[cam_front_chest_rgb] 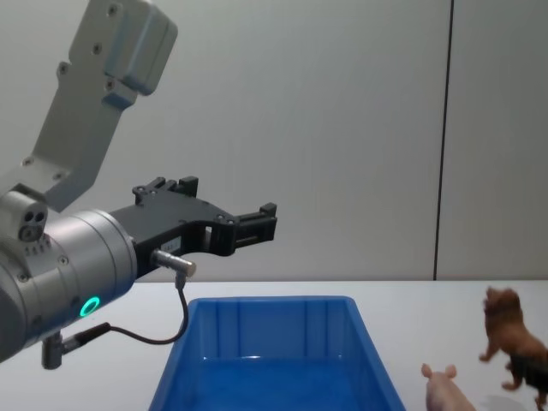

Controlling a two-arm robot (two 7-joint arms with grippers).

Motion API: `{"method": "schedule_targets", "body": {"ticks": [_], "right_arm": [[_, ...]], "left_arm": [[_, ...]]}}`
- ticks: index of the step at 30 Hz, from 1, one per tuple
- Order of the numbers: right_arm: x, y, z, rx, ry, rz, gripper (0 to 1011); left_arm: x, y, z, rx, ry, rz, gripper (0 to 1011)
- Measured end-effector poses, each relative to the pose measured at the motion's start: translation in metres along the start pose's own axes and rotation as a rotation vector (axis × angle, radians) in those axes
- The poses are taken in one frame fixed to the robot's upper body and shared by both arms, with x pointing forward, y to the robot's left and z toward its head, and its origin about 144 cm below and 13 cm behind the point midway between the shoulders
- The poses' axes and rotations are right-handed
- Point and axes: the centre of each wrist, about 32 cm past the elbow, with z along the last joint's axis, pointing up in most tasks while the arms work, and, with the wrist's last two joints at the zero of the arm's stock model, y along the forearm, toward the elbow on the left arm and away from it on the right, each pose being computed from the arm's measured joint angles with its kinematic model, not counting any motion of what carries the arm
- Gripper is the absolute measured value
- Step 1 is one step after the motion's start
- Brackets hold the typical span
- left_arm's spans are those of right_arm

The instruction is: Pick up the two dolls from the table and place them into the box.

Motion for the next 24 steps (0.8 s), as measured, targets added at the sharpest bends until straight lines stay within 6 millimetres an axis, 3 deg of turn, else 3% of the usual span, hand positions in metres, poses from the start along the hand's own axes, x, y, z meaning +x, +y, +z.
{"method": "schedule_targets", "body": {"ticks": [11, 24], "right_arm": [[-0.009, 0.004, 0.032, 0.11, -0.043, 0.082, 272], [-0.03, 0.032, 0.064, 0.101, -0.034, 0.241, 271]], "left_arm": [[0.0, 0.0, 0.0, 0.0, 0.0, 0.0, 1003], [0.0, 0.0, 0.0, 0.0, 0.0, 0.0, 1003]]}}
